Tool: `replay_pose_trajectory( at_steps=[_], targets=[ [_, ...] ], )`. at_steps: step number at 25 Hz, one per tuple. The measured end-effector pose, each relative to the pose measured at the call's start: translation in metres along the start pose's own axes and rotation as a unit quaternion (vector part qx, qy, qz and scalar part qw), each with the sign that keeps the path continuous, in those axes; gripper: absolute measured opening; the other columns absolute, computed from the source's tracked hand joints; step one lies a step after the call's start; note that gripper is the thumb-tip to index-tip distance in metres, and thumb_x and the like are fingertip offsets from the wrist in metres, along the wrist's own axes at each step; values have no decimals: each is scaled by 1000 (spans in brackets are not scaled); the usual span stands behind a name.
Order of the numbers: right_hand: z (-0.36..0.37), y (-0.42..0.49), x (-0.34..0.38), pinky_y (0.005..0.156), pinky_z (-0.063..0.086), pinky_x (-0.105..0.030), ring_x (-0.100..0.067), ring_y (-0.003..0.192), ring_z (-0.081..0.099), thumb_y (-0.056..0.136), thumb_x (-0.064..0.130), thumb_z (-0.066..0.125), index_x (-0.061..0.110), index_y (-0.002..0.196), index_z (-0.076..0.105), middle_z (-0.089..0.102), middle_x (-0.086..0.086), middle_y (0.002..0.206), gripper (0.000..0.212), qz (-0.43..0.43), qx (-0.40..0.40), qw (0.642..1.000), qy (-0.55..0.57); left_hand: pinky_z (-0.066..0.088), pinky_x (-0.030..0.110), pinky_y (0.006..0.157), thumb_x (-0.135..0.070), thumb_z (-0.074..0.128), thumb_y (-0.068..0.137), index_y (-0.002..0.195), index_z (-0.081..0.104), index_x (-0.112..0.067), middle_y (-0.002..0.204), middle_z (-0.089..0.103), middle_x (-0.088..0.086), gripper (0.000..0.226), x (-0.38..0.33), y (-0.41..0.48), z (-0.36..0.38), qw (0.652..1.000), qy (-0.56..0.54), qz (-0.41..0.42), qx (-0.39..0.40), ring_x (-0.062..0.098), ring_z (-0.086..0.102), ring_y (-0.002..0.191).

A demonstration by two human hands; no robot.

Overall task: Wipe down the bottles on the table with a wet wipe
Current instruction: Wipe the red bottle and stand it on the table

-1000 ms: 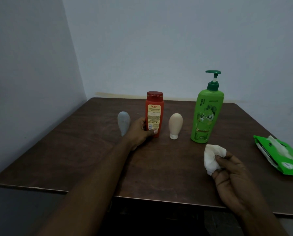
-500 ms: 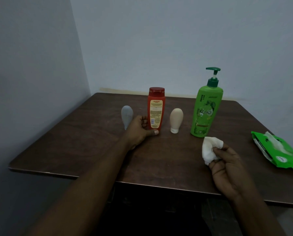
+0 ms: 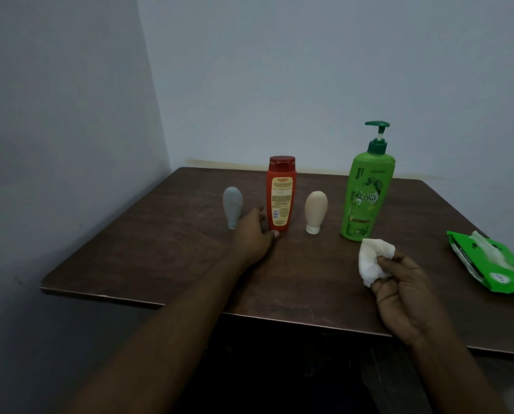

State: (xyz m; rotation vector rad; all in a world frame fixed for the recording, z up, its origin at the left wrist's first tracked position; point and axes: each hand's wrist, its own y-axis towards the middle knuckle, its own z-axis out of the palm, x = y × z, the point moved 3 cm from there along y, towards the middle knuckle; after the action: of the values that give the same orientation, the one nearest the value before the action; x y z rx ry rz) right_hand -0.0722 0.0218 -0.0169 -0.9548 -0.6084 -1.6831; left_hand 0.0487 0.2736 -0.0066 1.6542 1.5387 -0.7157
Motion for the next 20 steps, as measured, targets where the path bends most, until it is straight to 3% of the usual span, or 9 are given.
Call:
replay_pose_trajectory(
  at_steps=[4, 7, 11, 15, 20],
  targets=[
    [-3, 4, -2, 63, 58, -15, -7, 71, 73, 98, -6, 41, 10, 99, 63, 73, -8, 89, 28, -7, 4, 1000, 2, 49, 39, 108, -9, 68, 95, 149, 44, -20, 147, 58, 3, 60, -3, 16, 5, 1000, 19, 10, 16, 21, 56, 136],
    [-5, 8, -4, 63, 58, -17, -9, 72, 74, 87, 0, 59, 13, 92, 71, 74, -7, 88, 18, -3, 5, 1000, 2, 50, 41, 109, -8, 66, 96, 146, 46, -20, 147, 58, 4, 55, -2, 26, 7, 999, 32, 2, 26, 21, 56, 135],
    [-6, 8, -4, 64, 57, -15, -6, 74, 73, 99, -6, 39, 9, 102, 63, 77, -3, 84, 28, -12, 15, 1000, -9, 48, 44, 112, -4, 63, 96, 145, 47, -21, 148, 56, 4, 54, 1, 35, 8, 998, 36, 6, 46, 22, 54, 137],
    [-7, 7, -5, 71, 57, -18, -7, 73, 73, 99, -5, 41, 10, 101, 63, 74, -8, 93, 27, -13, 5, 1000, -11, 47, 45, 113, -3, 62, 97, 147, 45, -20, 150, 55, 5, 56, 3, 39, 9, 997, 43, 5, 58, 23, 52, 138],
    [-9, 13, -7, 67, 58, -17, -6, 71, 72, 99, -7, 40, 8, 106, 61, 70, -10, 96, 27, -19, -2, 1000, -18, 46, 46, 114, -3, 62, 96, 148, 43, -21, 150, 55, 4, 58, 5, 42, 9, 997, 47, 11, 66, 23, 52, 139]
  ],
)
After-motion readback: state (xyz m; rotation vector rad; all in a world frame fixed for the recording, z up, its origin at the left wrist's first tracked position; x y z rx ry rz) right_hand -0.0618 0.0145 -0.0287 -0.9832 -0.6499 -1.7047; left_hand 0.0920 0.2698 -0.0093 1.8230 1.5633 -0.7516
